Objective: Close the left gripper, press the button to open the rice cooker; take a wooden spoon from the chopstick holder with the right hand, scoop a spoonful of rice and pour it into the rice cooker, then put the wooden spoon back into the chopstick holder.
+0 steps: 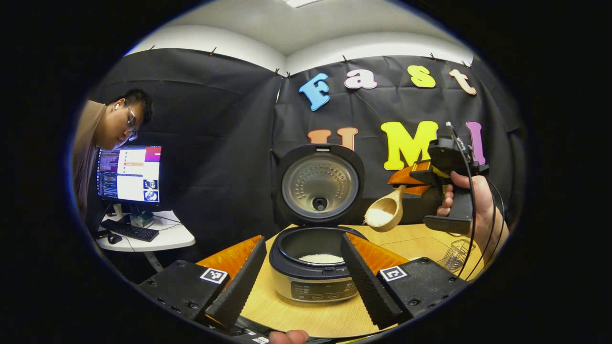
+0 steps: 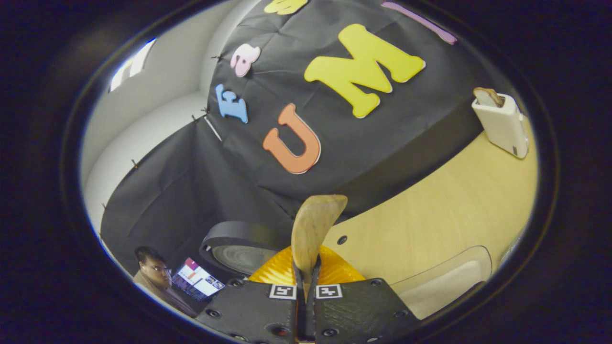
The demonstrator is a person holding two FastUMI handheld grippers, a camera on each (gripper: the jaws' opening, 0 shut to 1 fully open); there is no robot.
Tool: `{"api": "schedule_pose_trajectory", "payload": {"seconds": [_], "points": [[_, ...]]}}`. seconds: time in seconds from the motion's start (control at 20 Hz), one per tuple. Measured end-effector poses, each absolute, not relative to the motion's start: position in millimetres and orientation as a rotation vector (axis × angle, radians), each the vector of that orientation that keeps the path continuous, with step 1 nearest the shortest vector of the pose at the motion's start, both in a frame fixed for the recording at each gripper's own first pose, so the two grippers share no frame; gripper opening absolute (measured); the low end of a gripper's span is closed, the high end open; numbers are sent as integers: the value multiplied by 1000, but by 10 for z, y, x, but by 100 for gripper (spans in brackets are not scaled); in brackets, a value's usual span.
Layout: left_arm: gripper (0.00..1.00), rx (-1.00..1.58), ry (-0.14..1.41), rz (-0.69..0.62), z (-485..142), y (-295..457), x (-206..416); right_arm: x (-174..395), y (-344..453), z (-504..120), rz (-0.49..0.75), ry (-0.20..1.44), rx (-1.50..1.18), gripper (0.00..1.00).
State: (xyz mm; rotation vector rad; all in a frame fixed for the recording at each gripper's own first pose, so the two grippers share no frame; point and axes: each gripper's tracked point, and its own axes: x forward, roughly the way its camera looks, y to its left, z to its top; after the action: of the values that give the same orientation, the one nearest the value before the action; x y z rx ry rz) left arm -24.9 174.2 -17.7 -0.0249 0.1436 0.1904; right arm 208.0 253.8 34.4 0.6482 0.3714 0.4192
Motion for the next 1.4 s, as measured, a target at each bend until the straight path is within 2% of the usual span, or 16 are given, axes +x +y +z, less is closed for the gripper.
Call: {"api": "schedule_pose_trajectory", "payload": {"seconds": [0.35, 0.4, 0.45, 0.6, 1.25, 1.3, 1.4], "points": [[99, -17, 154, 219, -209, 1875, -284, 2068, 3235, 205, 469, 369, 447, 0], [95, -15, 151, 220, -196, 1879, -280, 2059, 3306, 202, 475, 360, 408, 0], [99, -15, 149, 218, -196, 1886, -276, 2051, 3370, 192, 482, 350, 368, 1], [99, -15, 137, 206, -164, 1864, -280, 2057, 3485, 161, 489, 328, 258, 0], [99, 1, 90, 212, -44, 1922, -326, 1880, 3934, 230, 523, 82, -325, 0], [95, 3, 87, 212, -32, 1930, -327, 1879, 3955, 233, 525, 75, -352, 0], [99, 5, 77, 213, -15, 1964, -332, 1866, 3977, 258, 518, 45, -416, 0]]}}
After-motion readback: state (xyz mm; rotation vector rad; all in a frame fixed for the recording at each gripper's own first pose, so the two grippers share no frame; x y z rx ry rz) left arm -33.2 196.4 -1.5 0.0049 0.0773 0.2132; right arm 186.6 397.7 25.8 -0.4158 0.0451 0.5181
